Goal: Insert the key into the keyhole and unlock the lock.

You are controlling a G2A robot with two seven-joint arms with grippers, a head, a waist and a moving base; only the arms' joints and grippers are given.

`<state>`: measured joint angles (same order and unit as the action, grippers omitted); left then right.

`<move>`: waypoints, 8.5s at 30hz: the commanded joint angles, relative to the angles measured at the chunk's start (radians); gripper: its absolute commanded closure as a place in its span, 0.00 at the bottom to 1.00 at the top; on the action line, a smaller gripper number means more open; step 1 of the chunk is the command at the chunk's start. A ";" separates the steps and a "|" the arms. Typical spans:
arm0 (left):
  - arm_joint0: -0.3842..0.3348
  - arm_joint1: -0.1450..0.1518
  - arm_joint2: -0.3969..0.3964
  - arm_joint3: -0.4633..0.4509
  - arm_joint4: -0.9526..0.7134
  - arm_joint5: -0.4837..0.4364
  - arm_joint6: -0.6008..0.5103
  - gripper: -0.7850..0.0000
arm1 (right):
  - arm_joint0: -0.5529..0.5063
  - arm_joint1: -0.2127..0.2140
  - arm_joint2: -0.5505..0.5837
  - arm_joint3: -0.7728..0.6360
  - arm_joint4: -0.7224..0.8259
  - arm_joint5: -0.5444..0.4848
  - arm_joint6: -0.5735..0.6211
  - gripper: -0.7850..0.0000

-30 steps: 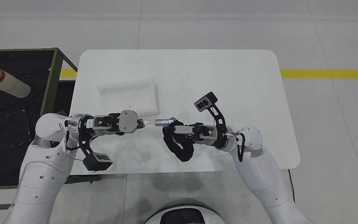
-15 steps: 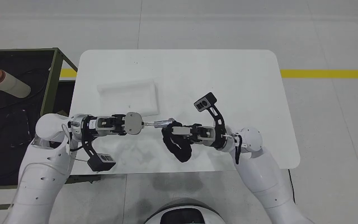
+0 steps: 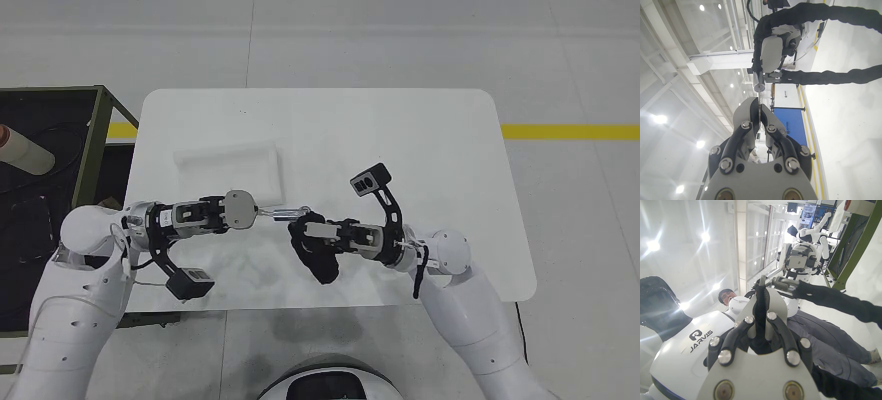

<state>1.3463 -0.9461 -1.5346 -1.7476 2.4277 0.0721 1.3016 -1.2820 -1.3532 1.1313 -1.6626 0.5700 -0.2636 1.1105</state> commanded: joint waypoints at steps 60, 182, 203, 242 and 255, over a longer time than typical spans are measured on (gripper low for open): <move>0.024 0.006 0.019 -0.010 -0.042 -0.020 -0.061 0.00 | -0.007 0.003 -0.002 0.001 -0.073 -0.091 -0.132 1.00; -0.190 0.133 0.295 0.002 -2.997 -0.764 -2.429 1.00 | -0.200 0.038 0.073 -0.203 -0.112 -0.032 -0.245 1.00; -0.079 0.127 0.187 -0.096 -2.379 -1.084 -2.051 1.00 | -0.186 0.044 0.060 -0.183 -0.094 -0.032 -0.264 1.00; 0.042 0.117 0.055 -0.093 -2.394 -1.010 -1.787 0.00 | -0.022 0.025 -0.028 -0.054 -1.060 0.416 -0.670 0.00; 0.042 0.117 0.055 -0.093 -2.394 -1.010 -1.787 0.00 | -0.104 0.034 0.067 -0.201 -1.027 0.260 -0.751 0.00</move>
<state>1.3887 -0.8287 -1.4799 -1.8409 0.0339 -0.9381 -0.4854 -1.3818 -1.3198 1.1968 -1.8679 -0.4781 0.0062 0.3400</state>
